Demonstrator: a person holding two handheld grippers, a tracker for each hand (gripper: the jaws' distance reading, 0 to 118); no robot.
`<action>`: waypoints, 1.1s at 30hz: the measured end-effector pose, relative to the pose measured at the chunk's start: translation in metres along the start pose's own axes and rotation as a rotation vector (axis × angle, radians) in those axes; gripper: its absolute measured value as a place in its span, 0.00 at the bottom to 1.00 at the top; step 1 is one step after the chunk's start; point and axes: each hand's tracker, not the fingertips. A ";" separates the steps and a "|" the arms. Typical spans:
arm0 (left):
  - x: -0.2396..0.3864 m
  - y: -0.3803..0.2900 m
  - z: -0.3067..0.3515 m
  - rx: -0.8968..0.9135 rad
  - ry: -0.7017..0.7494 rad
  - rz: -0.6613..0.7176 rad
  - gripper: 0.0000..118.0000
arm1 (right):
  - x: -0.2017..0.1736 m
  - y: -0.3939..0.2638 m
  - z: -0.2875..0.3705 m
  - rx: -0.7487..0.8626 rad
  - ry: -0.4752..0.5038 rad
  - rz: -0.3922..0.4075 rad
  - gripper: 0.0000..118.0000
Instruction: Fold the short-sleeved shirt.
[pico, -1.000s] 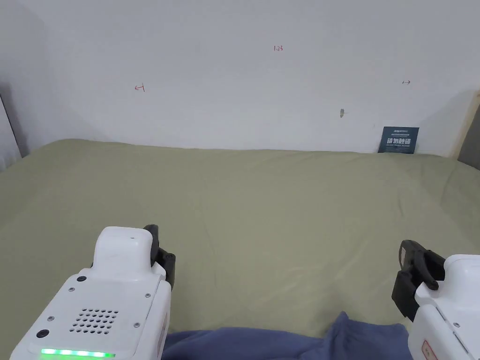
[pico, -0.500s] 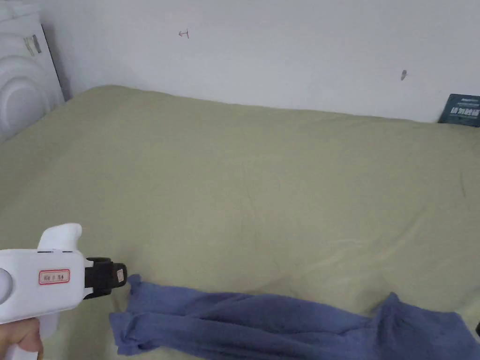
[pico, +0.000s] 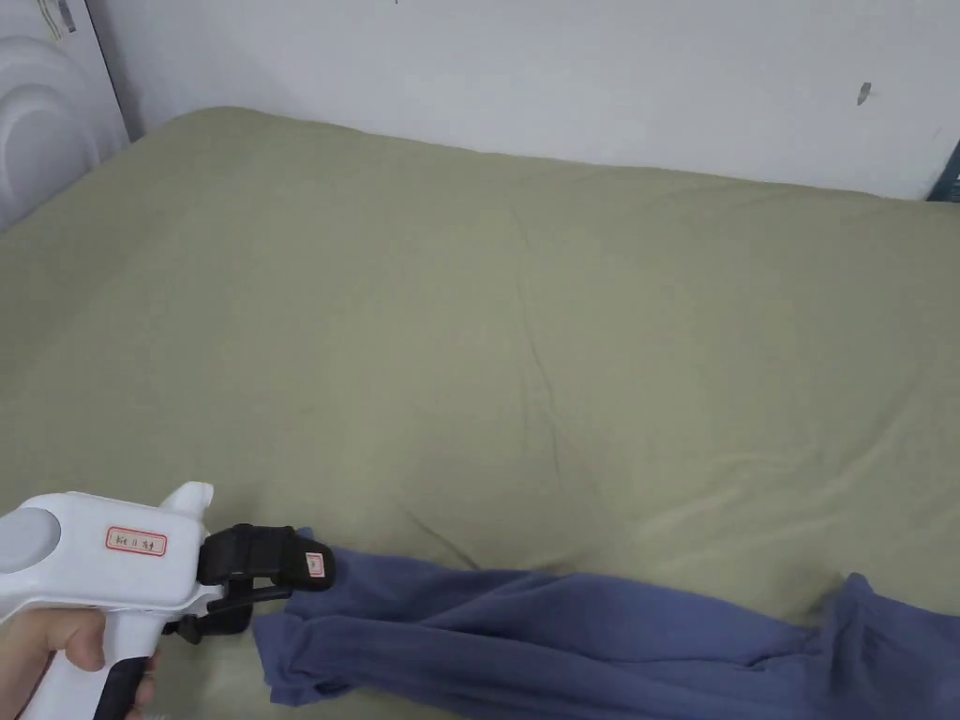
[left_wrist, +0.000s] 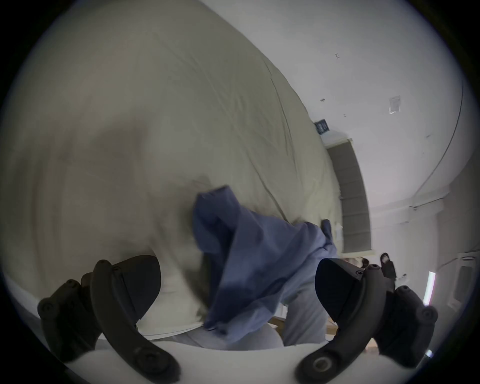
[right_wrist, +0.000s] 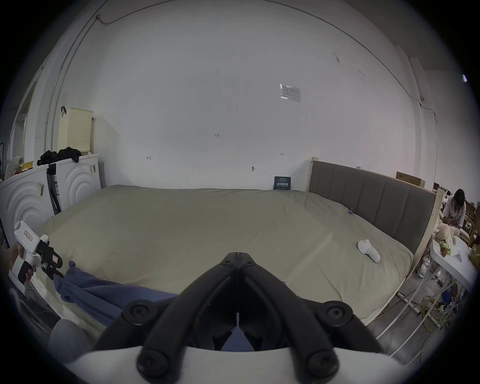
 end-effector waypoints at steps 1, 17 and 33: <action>0.000 0.000 -0.003 -0.018 -0.036 -0.018 1.00 | 0.000 0.001 0.000 -0.002 -0.001 0.002 0.02; 0.004 0.005 -0.013 -0.054 0.032 0.029 0.03 | 0.010 0.001 0.012 0.004 0.010 -0.019 0.02; 0.043 -0.002 0.083 0.138 0.142 0.026 0.03 | 0.037 -0.001 0.022 0.028 0.048 -0.066 0.02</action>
